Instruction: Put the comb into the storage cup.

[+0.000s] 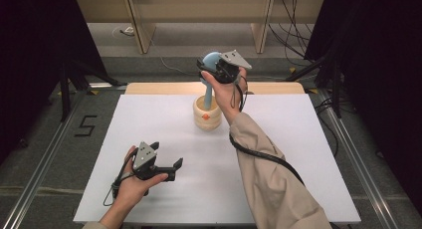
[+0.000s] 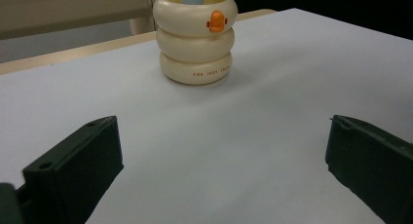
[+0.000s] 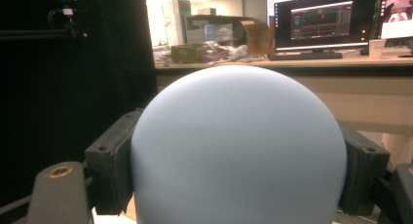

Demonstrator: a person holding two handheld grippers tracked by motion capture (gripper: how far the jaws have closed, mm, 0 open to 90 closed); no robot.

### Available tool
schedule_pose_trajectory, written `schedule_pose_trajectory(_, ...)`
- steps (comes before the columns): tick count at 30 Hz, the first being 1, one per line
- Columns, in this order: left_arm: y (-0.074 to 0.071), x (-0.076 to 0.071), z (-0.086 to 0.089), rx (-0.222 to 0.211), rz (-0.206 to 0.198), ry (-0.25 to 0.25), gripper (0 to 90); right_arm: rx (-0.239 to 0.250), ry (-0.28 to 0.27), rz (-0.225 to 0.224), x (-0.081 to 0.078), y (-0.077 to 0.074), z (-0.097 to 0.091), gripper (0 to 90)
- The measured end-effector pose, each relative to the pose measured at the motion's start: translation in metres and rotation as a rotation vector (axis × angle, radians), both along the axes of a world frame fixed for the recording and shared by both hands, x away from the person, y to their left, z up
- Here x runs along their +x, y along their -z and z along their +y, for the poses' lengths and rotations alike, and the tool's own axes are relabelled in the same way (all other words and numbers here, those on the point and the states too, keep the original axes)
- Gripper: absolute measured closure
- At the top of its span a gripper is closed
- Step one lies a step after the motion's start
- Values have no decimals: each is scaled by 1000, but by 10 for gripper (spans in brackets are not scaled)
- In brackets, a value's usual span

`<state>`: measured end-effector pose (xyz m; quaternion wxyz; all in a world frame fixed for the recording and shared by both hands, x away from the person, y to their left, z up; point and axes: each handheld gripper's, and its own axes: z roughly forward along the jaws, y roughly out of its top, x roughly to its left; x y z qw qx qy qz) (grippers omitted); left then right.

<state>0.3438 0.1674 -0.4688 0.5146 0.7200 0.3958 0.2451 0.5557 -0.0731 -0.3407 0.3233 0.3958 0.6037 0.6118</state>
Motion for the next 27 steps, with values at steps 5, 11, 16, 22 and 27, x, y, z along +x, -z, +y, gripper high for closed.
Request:
schedule_pose_trajectory(5,0,0,0,1,-1,-1,0,-5,7,5,1,7,-2,208)
schedule_pose_trajectory(11,0,0,0,1,-1,-1,0,-7,14,8,3,11,-1,208)
schedule_pose_trajectory(16,0,0,0,1,0,0,0,-6,10,10,3,14,1,208)
schedule_pose_trajectory(22,0,0,0,1,-1,-1,0,-9,14,2,3,16,2,208)
schedule_pose_trajectory(27,0,0,0,3,0,0,0,-18,11,3,2,19,3,208)
